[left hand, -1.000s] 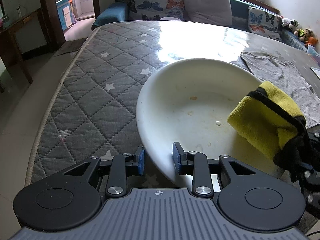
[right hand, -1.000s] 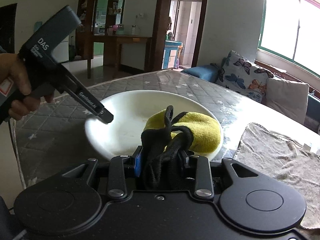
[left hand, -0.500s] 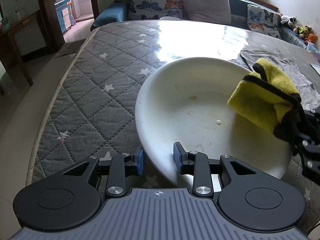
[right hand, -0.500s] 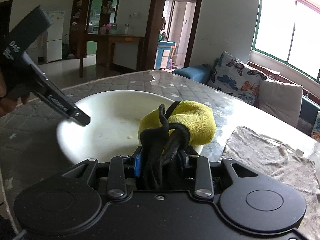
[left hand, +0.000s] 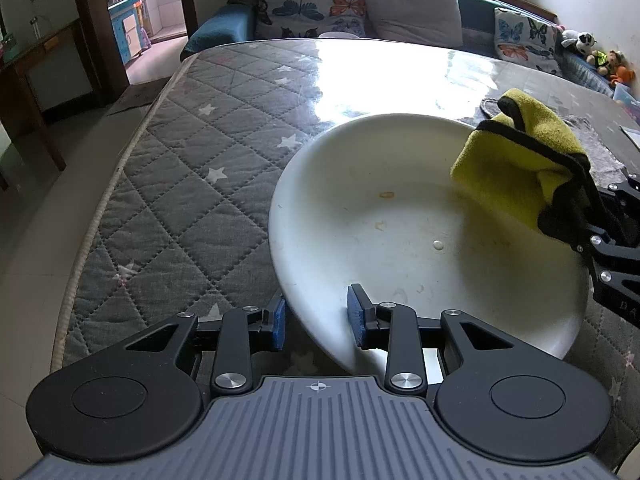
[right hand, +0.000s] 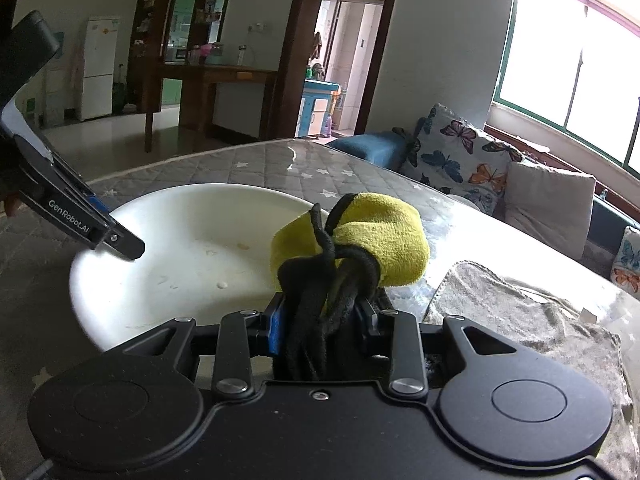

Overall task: Clean bowl
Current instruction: 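Hold the bowl rim with the left tool while the right tool moves the cloth across the bowl interior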

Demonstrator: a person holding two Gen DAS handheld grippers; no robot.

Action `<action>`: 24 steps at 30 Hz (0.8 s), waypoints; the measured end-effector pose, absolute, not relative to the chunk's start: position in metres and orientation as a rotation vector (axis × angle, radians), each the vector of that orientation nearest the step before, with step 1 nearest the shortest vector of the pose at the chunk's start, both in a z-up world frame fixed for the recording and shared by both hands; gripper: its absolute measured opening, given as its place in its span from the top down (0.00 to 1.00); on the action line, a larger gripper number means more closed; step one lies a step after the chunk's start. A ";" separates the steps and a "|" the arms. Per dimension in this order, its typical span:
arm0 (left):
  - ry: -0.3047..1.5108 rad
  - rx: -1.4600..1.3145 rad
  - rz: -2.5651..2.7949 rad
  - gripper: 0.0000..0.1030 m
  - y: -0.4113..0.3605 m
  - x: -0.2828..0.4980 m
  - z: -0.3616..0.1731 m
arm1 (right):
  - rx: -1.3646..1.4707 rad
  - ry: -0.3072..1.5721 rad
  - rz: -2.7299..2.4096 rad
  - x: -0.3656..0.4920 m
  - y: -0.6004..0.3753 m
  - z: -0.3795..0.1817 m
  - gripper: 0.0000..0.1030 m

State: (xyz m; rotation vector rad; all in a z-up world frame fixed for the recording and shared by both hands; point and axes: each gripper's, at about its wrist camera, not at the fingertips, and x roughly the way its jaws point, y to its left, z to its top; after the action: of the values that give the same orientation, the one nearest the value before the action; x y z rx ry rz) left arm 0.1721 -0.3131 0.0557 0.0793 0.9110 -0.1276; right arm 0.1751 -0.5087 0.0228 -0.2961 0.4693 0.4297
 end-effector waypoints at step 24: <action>0.914 0.170 -0.171 0.66 -0.312 0.178 0.059 | -0.260 0.483 0.448 0.130 -0.503 0.030 0.65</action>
State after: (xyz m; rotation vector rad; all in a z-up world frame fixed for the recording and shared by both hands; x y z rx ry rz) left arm 0.1780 -0.3120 0.0585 0.1695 0.9142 -0.1713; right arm 0.1297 -0.5033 0.0299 -0.2595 0.4834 0.4479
